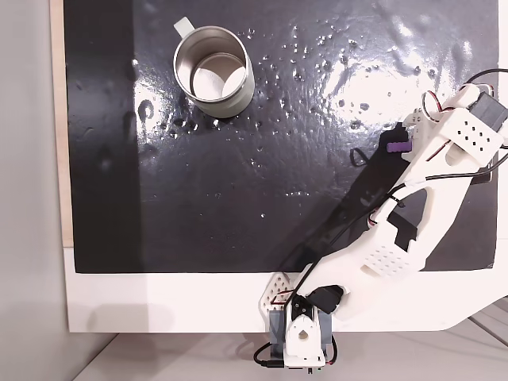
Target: Grasp a pengrip and put it in the cup.
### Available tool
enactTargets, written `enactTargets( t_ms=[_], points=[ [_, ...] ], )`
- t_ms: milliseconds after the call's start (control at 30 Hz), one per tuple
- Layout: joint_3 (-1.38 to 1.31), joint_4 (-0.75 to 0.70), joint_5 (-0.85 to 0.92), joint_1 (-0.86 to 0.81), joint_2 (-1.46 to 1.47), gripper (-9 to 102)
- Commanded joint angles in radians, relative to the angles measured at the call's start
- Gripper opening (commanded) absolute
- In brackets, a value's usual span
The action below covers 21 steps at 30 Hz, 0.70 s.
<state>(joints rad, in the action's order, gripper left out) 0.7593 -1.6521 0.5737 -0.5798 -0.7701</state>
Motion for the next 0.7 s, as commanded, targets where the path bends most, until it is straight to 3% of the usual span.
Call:
enactTargets(
  t_ms=[0, 267, 667],
  points=[
    [-0.051, 0.017, -0.014, 0.011, -0.002, 14],
    [-0.051, 0.021, 0.005, 0.006, 0.015, 1],
    [-0.054, -0.04, -0.014, -0.008, -0.207, 0]
  ],
)
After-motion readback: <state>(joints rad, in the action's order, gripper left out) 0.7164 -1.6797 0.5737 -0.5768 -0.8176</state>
